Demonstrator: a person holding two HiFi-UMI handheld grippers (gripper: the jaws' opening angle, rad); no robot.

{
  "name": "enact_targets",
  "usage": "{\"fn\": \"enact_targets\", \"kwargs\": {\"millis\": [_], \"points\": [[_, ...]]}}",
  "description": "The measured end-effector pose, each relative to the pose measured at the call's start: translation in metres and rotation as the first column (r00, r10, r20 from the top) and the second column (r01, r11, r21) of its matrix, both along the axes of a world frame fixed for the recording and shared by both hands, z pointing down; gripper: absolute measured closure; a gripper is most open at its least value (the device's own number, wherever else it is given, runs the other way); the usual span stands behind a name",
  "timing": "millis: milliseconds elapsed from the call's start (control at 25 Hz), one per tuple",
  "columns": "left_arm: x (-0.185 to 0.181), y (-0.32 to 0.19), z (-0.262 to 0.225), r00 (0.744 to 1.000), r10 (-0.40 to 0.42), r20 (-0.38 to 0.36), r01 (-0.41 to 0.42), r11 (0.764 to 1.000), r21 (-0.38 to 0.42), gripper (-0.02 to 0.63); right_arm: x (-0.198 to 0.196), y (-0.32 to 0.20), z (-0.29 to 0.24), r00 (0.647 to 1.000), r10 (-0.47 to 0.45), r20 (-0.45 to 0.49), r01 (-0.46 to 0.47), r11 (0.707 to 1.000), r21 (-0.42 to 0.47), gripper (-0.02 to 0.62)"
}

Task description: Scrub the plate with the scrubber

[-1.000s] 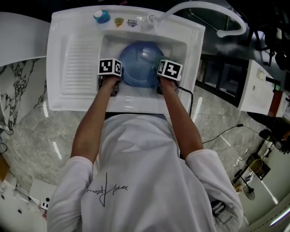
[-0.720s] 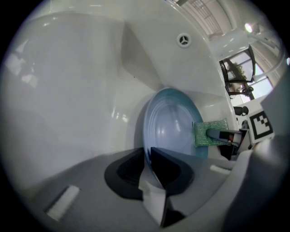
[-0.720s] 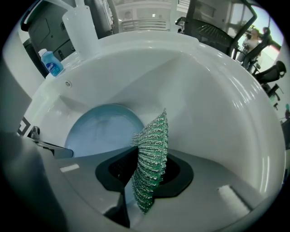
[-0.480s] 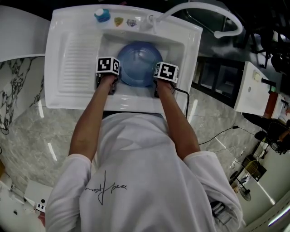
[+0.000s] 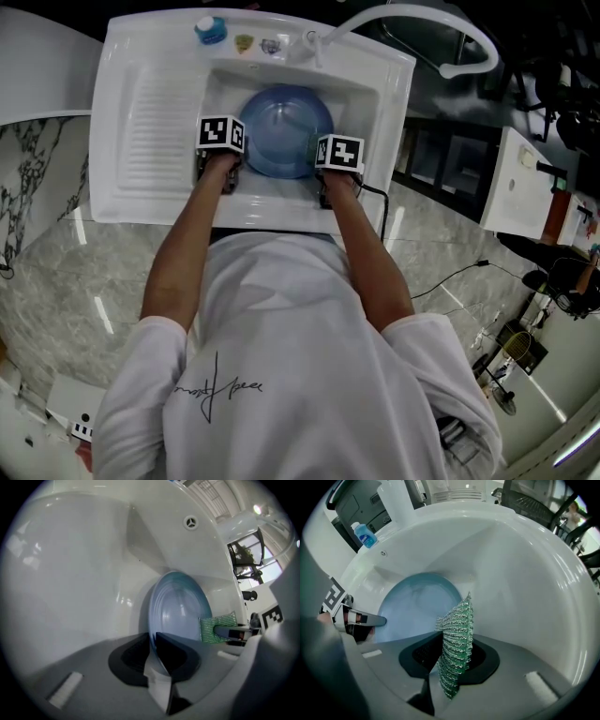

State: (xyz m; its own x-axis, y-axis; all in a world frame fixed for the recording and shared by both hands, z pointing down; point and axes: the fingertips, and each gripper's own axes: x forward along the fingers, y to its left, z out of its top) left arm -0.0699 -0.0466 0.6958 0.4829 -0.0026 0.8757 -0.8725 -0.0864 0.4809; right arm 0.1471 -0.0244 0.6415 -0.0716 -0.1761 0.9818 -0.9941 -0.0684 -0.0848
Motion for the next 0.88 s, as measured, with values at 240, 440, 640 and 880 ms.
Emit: {"fn": "enact_targets", "kwargs": {"millis": [240,440,640,880], "points": [[0.000,0.000,0.000,1.000,-0.001,-0.003,0.001,1.000,-0.001,0.523,-0.011,0.006,0.002,0.998,-0.025,0.060,0.027,0.999,-0.029,0.517],[0.001,0.000,0.000,1.000,-0.003,-0.003,0.003,1.000,-0.001,0.523,-0.026,0.010,0.006,0.990,-0.048,0.129,0.054,0.998,-0.044,0.517],[0.001,-0.001,0.000,1.000,-0.002,-0.003,0.002,1.000,-0.001,0.523,-0.038,0.013,0.008,0.983,-0.054,0.178,0.064,0.997,-0.052,0.517],[0.001,0.000,-0.001,1.000,-0.003,-0.002,0.003,1.000,-0.001,0.523,-0.052,0.014,0.008,0.975,-0.071,0.212,0.086,0.994,-0.063,0.517]]}}
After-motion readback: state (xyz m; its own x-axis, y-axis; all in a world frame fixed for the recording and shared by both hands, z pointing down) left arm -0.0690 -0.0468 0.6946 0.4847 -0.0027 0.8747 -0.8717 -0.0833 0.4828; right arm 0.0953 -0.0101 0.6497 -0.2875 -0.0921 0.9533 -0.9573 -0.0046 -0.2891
